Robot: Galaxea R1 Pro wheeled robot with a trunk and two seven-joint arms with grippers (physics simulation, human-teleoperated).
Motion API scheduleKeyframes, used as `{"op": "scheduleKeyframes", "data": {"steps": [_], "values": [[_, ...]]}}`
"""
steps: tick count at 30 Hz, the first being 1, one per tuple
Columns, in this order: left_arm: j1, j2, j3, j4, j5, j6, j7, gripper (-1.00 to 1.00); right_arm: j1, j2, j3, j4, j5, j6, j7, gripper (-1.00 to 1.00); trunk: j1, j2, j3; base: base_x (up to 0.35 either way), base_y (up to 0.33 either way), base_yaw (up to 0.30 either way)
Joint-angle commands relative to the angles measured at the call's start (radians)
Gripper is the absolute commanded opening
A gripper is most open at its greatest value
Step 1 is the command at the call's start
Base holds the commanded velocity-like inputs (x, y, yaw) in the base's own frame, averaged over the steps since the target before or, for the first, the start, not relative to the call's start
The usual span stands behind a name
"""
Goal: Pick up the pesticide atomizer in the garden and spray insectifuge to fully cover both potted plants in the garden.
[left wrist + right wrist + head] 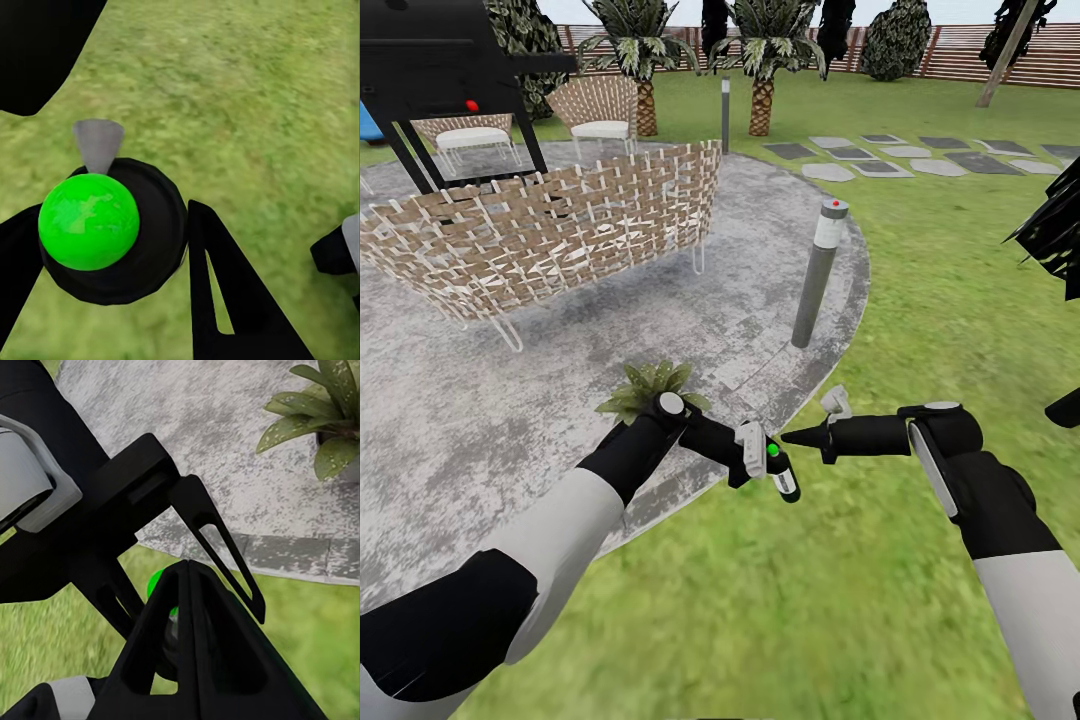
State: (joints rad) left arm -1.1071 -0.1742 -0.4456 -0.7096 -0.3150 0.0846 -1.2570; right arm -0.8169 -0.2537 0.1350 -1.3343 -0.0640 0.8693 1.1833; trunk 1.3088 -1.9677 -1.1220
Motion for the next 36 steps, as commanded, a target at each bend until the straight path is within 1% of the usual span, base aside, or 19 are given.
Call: {"op": "scheduleKeyframes", "data": {"steps": [1,36], "values": [[0.0,0.0,0.001,-0.001,-0.003,0.009,-0.004,-1.0,-0.001,-0.001,0.002,0.0,-0.007,0.008,-0.002,-1.0,0.0,0.0,-0.001,0.0,0.0,0.0],[-0.008,0.0,0.0,-0.002,0.003,0.01,-0.004,-1.0,-0.001,-0.001,0.001,0.001,-0.007,0.008,-0.002,-1.0,0.0,0.0,-0.001,0.0,0.0,0.0]]}}
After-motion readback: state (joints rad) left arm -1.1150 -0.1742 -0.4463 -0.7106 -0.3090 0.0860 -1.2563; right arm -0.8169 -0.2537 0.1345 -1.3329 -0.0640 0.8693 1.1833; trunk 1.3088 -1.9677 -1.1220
